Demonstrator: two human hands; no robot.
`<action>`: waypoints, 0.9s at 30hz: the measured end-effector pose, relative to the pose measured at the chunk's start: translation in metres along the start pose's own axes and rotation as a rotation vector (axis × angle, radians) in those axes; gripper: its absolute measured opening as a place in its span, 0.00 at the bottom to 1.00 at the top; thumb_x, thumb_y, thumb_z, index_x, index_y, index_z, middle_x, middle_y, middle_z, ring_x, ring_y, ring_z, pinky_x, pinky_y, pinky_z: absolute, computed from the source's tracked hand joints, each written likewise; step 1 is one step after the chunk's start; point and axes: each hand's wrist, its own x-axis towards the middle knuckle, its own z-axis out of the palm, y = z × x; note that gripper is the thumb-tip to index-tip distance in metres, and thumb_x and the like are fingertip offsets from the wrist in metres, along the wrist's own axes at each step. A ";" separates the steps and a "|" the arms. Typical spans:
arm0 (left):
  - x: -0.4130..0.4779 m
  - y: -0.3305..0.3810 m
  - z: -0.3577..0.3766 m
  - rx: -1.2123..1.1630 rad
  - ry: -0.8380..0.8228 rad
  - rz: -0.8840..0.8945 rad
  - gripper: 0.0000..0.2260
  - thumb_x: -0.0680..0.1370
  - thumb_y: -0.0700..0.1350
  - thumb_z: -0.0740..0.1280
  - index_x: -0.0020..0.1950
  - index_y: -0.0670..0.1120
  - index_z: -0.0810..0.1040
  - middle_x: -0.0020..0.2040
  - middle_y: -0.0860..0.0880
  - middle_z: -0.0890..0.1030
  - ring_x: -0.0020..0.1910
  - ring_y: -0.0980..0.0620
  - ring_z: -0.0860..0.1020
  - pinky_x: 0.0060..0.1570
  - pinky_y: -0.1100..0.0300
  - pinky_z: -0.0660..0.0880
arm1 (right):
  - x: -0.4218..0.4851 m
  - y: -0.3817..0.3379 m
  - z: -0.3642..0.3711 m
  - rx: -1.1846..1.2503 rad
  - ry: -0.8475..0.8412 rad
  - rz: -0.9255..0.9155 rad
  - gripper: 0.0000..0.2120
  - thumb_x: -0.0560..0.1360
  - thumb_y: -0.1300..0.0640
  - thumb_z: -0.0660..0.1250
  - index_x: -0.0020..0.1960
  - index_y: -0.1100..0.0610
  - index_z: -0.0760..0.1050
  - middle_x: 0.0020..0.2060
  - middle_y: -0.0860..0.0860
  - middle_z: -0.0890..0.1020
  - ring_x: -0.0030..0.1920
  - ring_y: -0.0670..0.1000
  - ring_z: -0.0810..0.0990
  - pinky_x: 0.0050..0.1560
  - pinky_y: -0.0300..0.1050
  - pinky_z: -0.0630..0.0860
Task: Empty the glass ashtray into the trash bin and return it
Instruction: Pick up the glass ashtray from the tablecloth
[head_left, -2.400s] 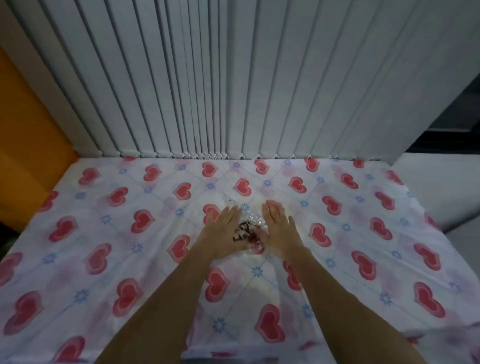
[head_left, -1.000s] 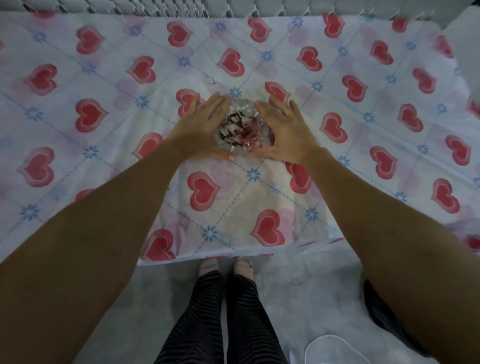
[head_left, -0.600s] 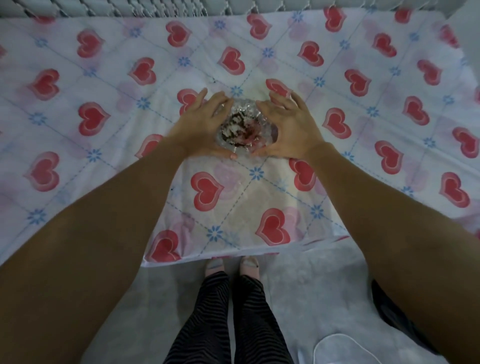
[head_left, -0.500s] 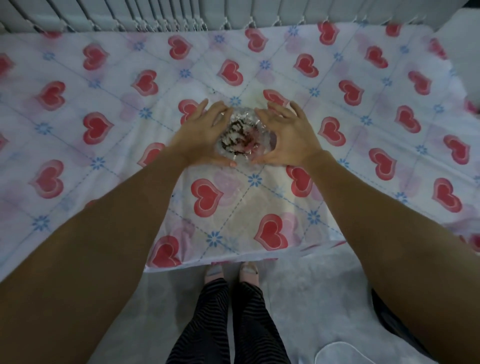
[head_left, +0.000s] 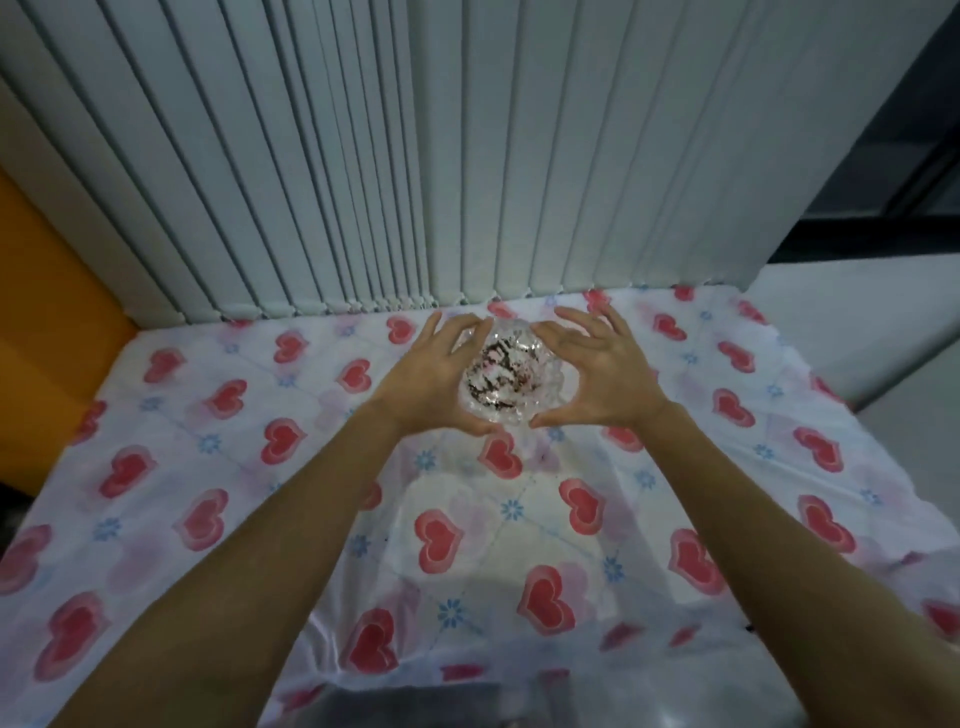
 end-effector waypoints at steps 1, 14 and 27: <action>-0.002 0.006 -0.010 -0.017 0.010 0.004 0.55 0.58 0.65 0.76 0.74 0.37 0.60 0.67 0.34 0.70 0.69 0.35 0.66 0.72 0.40 0.49 | -0.002 -0.004 -0.012 -0.004 0.028 -0.003 0.49 0.56 0.26 0.69 0.66 0.59 0.75 0.60 0.54 0.82 0.66 0.58 0.75 0.68 0.69 0.61; 0.020 0.085 -0.097 -0.233 0.223 0.232 0.53 0.57 0.66 0.76 0.74 0.41 0.62 0.67 0.42 0.69 0.67 0.46 0.67 0.65 0.55 0.66 | -0.049 -0.026 -0.141 0.113 0.089 0.255 0.52 0.58 0.33 0.75 0.74 0.54 0.62 0.71 0.52 0.71 0.72 0.51 0.65 0.74 0.56 0.53; 0.069 0.221 -0.033 -0.505 0.119 0.370 0.53 0.55 0.62 0.79 0.74 0.44 0.62 0.67 0.46 0.68 0.67 0.52 0.66 0.66 0.59 0.63 | -0.188 0.003 -0.158 1.691 0.423 0.768 0.26 0.75 0.53 0.65 0.72 0.49 0.65 0.60 0.53 0.82 0.56 0.54 0.82 0.51 0.46 0.82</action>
